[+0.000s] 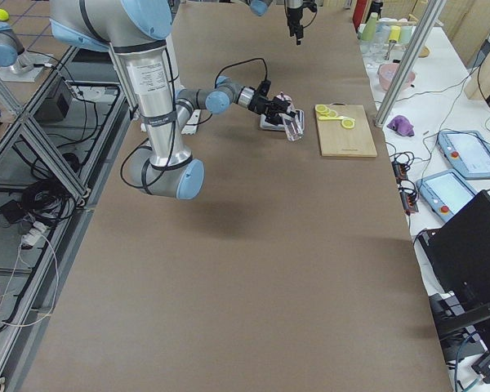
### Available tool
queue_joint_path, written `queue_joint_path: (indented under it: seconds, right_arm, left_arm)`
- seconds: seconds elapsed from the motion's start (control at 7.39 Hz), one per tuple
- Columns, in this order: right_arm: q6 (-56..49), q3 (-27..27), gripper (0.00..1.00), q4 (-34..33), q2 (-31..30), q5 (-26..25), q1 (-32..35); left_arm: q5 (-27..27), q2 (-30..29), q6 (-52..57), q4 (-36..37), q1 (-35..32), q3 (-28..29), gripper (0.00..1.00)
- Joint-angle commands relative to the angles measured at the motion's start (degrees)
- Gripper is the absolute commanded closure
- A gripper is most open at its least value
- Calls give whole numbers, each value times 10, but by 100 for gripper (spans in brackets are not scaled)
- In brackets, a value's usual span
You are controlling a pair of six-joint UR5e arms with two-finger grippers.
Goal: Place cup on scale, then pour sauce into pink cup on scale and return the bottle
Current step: 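Bring the bottle spout over the pink cup with the right gripper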
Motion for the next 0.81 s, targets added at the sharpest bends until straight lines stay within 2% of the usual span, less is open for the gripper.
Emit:
queue_joint_path:
  seconds: [0.0,0.68]
  right_arm:
    - [0,-60,100,-6,39,-33,-4]
    - [0,-128,100,-6,98,-43,-10]
  left_arm:
    - [1,20,0,-31,0,1,1]
    - [1,27,0,-36,-1,13,1]
